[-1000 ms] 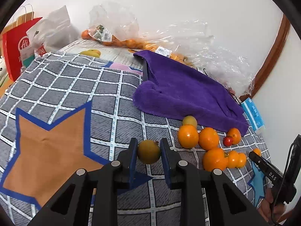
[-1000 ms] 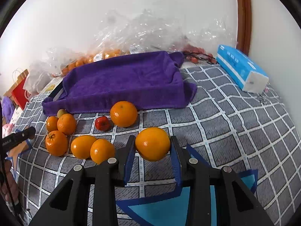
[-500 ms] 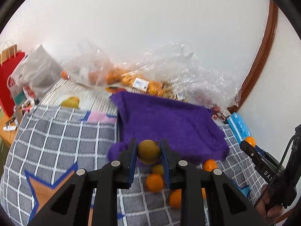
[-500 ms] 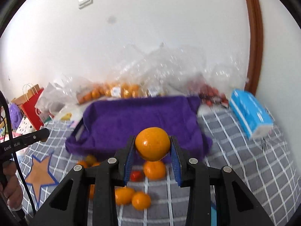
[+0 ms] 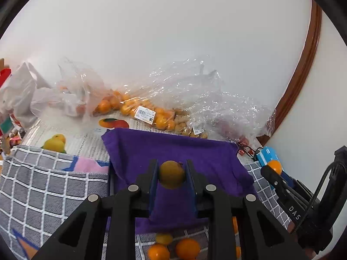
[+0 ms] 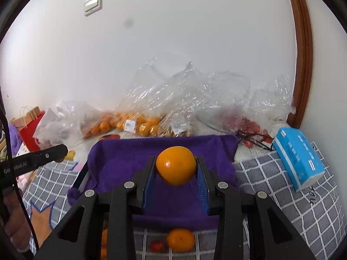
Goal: Organize fruits
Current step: 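Carry the yellow fruit and orange over the purple towel, then open right tool dropping orange while left tool releases yellow fruit onto towel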
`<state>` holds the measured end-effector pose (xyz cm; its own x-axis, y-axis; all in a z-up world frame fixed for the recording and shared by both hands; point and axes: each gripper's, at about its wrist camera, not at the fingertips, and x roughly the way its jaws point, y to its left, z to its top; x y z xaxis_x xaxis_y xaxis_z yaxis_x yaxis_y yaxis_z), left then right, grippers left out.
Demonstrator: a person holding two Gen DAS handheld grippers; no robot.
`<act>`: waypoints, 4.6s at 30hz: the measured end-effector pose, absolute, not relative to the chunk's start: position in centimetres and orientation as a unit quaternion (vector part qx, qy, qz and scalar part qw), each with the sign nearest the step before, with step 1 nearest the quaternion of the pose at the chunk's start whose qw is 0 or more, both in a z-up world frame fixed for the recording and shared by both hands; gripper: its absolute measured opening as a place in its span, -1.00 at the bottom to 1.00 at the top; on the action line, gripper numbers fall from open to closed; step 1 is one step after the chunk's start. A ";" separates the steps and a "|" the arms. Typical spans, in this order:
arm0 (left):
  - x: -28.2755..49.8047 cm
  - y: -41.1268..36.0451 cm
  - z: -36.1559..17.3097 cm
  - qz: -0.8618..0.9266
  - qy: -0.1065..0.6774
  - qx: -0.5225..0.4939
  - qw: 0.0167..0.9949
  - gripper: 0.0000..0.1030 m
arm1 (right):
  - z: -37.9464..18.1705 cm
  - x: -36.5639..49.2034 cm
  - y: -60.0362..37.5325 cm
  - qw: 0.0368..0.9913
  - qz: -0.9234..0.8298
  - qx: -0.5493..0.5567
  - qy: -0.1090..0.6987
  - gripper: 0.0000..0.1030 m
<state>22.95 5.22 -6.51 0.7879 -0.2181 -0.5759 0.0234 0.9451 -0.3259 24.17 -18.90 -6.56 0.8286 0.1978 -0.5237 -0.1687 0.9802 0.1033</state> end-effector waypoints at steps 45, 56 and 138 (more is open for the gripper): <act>25.9 3.3 -15.6 -0.094 0.364 -0.147 0.915 -0.54 | -16.0 30.2 -21.2 0.909 0.085 0.045 0.406 -0.30; 26.3 2.9 -16.0 -0.094 0.380 -0.138 0.910 -0.54 | -16.2 30.1 -20.4 0.911 0.081 0.021 0.405 -0.30; 25.1 3.7 -14.3 -0.085 0.333 -0.129 0.930 -0.17 | -11.1 25.6 -18.9 0.947 0.050 -0.029 0.315 0.05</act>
<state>25.12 3.75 -14.25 0.7634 -0.2433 -0.5984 0.0711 0.9524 -0.2966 25.57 -18.91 -11.15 0.7968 0.0765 -0.5993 -0.1124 0.9934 -0.0226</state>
